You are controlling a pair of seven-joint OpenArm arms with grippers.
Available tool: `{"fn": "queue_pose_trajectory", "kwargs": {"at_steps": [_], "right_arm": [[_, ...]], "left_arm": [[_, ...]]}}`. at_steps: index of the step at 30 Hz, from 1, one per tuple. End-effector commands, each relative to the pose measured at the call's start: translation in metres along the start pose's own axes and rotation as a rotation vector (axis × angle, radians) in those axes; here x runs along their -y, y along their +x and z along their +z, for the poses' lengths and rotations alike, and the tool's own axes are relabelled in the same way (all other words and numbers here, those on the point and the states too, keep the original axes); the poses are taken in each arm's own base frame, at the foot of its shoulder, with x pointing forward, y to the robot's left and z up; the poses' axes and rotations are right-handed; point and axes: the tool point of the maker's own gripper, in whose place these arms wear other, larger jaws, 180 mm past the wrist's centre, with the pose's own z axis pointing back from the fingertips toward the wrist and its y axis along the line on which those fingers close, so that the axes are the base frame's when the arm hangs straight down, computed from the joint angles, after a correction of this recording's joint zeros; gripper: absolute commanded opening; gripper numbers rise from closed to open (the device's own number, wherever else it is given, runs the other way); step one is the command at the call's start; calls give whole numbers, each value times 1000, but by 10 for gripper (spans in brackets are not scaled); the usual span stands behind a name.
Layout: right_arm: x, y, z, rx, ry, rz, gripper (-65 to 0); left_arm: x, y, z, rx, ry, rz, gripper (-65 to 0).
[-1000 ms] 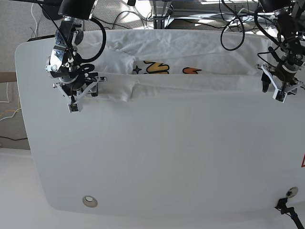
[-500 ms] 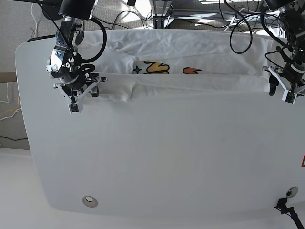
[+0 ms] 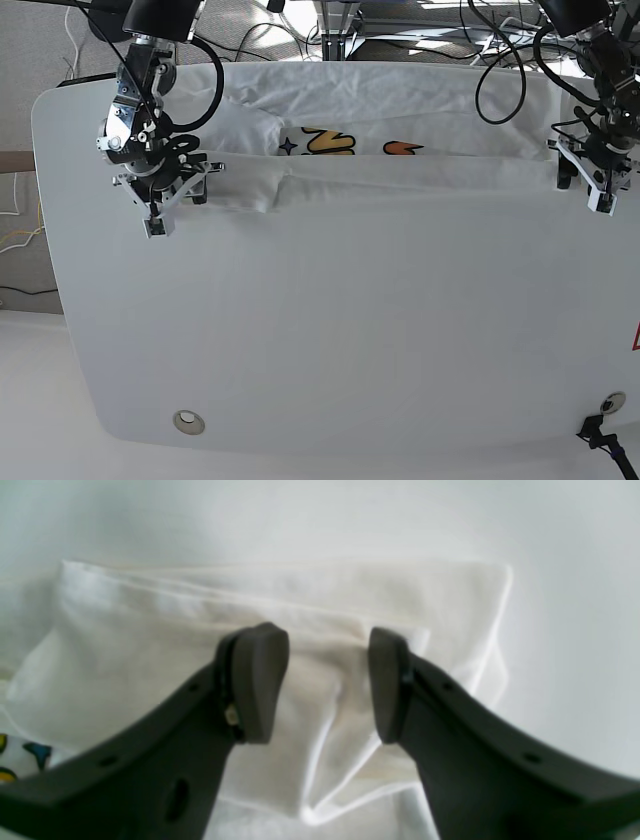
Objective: Fold the T-shirt properly
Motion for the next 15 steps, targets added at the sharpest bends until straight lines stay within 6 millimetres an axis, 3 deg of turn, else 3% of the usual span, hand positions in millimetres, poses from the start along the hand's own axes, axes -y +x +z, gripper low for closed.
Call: {"fn": "queue_pose_trajectory", "kwargs": {"at_steps": [1,4,8,9,15], "right_arm": [[3,16,4,49,-4,5,-360],[3,16,4,49,-4,5,-360],[3,16,4,49,-4,5,-360],[3,16,4,49,-4,5,-360],[3,15,3,48,-3,5,-360]], "left_arm": [[-7,13,5,46,15,-16,-326],[-6,12,5,44,13,-19,-381],[-7,12,6,41,16,-23,-620],[-7,12,6,41,16,-23,-650],[-7,23,15,73,33,-57,-650]]}}
